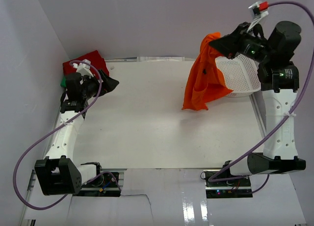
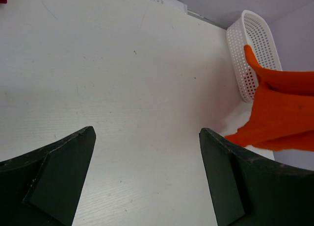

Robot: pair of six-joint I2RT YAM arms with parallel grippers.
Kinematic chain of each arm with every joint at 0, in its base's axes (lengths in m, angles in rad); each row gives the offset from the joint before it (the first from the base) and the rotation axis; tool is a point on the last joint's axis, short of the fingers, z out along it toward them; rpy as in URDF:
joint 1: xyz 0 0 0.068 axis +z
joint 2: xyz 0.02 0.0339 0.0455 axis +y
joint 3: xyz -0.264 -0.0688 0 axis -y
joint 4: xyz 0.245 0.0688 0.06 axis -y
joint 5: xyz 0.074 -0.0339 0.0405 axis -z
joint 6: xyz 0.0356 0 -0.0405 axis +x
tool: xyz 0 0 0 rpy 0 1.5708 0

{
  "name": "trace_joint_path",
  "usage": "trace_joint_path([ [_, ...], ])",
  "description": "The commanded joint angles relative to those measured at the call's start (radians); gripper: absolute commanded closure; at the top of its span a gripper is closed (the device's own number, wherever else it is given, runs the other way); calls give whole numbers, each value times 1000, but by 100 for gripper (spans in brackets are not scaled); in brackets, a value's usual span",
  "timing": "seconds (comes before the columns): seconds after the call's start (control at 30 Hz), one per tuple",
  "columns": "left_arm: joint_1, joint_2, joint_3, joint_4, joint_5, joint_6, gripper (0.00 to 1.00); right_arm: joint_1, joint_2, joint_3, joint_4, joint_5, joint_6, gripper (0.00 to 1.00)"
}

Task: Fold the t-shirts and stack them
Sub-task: Move the tshirt to the center of the board

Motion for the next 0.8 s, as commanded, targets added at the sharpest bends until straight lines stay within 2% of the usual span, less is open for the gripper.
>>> trace_joint_path([
  [0.0,-2,-35,2,8,-25,20,2,-86,-24,30,399,-312,218,92],
  [0.03,-2,-36,2,3,-28,22,2,-111,-30,22,453,-342,319,92],
  [0.07,-2,-44,2,3,-37,23,2,-155,-53,-49,618,-402,384,92],
  [0.1,-2,-50,-1,2,-40,23,2,-164,-65,-100,710,-433,459,92],
  [0.13,-2,-56,-4,3,-45,26,2,-168,-76,-157,825,-495,647,92],
  [0.17,-2,-65,-5,5,-48,26,2,-155,-97,-291,974,-520,770,92],
  [0.2,-2,-68,-5,6,-51,26,2,-139,-104,-347,1264,-533,881,92],
  [0.23,-2,-68,-5,8,-51,26,2,-85,-104,-374,1315,-562,947,92],
  [0.27,-2,-61,-2,6,-51,26,2,-41,-98,-363,1269,-568,896,92],
  [0.3,-2,-56,-1,6,-45,28,2,-5,-98,-342,1025,-560,809,92],
  [0.33,-2,-53,5,2,-43,26,2,80,-96,-310,868,-506,699,92],
  [0.37,-2,-45,7,-1,-42,26,2,133,-67,-189,690,-459,452,92],
  [0.4,-2,-44,8,-3,-43,25,2,183,-35,-114,374,-417,353,92],
  [0.43,-2,-45,9,-6,-46,28,2,237,-3,-43,269,-328,286,92],
  [0.47,-2,-48,9,-6,-49,28,2,341,61,15,200,-283,214,92],
  [0.53,-2,-56,5,-6,-63,31,2,485,134,179,42,-159,170,92],
  [0.57,-4,-59,4,-6,-68,34,2,534,222,247,-8,-125,152,92],
  [0.6,-2,-64,2,-7,-71,34,2,574,275,405,-54,-100,124,92],
  [0.63,-2,-64,4,-7,-77,37,2,637,325,493,-138,-74,116,92],
  [0.7,-2,-67,4,-10,-83,40,2,659,430,624,-174,-89,109,92],
  [0.77,-2,-68,2,-14,-88,42,2,653,371,576,-133,-68,93,92],
])
